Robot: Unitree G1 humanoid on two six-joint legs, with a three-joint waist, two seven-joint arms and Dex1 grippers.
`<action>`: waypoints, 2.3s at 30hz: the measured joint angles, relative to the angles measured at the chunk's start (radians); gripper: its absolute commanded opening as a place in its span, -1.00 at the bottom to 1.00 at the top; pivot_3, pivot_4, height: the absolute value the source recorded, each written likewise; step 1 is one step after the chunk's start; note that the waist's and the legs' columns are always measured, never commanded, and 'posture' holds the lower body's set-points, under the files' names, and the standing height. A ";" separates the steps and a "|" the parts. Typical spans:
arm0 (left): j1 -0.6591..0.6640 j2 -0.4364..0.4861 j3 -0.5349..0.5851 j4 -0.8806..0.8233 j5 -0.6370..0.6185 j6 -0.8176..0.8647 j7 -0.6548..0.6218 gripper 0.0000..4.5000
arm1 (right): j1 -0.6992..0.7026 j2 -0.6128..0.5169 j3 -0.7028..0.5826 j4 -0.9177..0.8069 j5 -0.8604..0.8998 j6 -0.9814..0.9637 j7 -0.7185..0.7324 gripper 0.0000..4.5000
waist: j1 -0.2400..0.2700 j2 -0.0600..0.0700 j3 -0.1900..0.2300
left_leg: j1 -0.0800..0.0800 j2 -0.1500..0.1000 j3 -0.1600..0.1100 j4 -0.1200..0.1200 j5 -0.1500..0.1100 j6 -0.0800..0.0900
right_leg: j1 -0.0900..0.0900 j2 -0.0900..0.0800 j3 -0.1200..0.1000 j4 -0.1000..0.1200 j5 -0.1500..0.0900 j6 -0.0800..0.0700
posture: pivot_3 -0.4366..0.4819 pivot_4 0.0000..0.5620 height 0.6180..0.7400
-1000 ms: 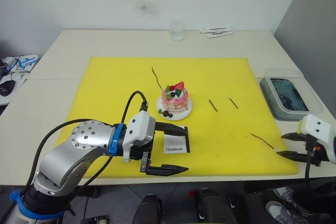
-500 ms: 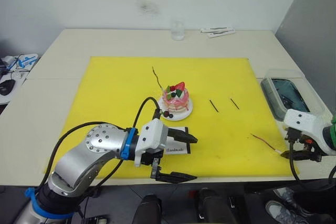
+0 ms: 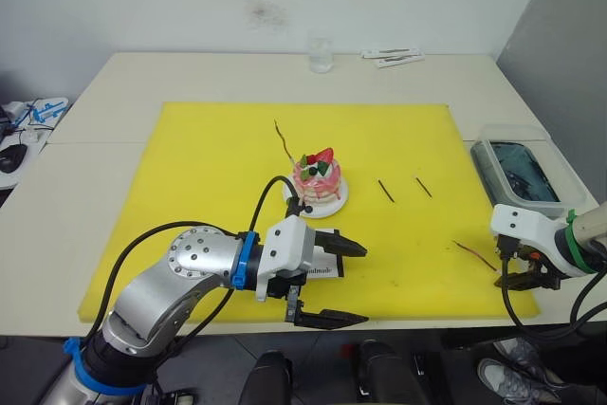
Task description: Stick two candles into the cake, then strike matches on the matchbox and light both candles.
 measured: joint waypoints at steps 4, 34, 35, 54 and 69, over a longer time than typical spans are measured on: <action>0.000 -0.007 -0.001 0.000 0.001 0.000 0.001 1.00 | -0.020 0.014 0.011 0.013 -0.008 0.006 0.009 -0.27 | 0.000 0.000 0.000 | 0.000 0.000 0.000 0.000 0.000 0.000 | 0.000 0.000 0.000 0.000 0.000 0.000 | -0.05 -0.47 1.00; 0.259 0.008 0.276 -0.013 -0.060 0.000 0.155 1.00 | -0.300 0.519 -0.382 -0.139 0.337 0.231 -0.179 -0.96 | -0.002 0.001 0.002 | -0.002 0.000 -0.003 0.000 0.000 0.000 | -0.001 0.001 -0.002 0.000 0.001 0.002 | -0.05 -0.47 1.00; 0.269 0.004 0.296 -0.015 -0.063 0.000 0.173 1.00 | -0.303 0.579 -0.394 -0.142 0.354 0.214 -0.213 -0.96 | 0.001 0.001 0.002 | -0.002 0.000 -0.004 0.000 0.000 0.000 | -0.001 0.001 -0.003 0.000 0.001 0.002 | -0.05 -0.47 1.00; 0.156 -0.076 0.368 0.024 -0.117 0.044 0.371 1.00 | -0.184 1.244 -0.210 0.168 0.087 -0.678 -0.588 -0.96 | -0.001 0.003 0.002 | -0.005 0.000 -0.006 -0.001 0.000 0.000 | -0.004 0.001 -0.003 0.002 0.003 0.004 | -0.05 -0.47 1.00; 0.170 -0.103 0.410 0.023 -0.129 0.016 0.399 1.00 | -0.109 1.298 -0.176 0.319 0.036 -0.872 -0.621 -0.96 | -0.001 0.003 0.003 | -0.004 0.000 -0.006 -0.001 0.000 0.000 | -0.004 0.001 -0.003 0.002 0.003 0.003 | -0.05 -0.47 1.00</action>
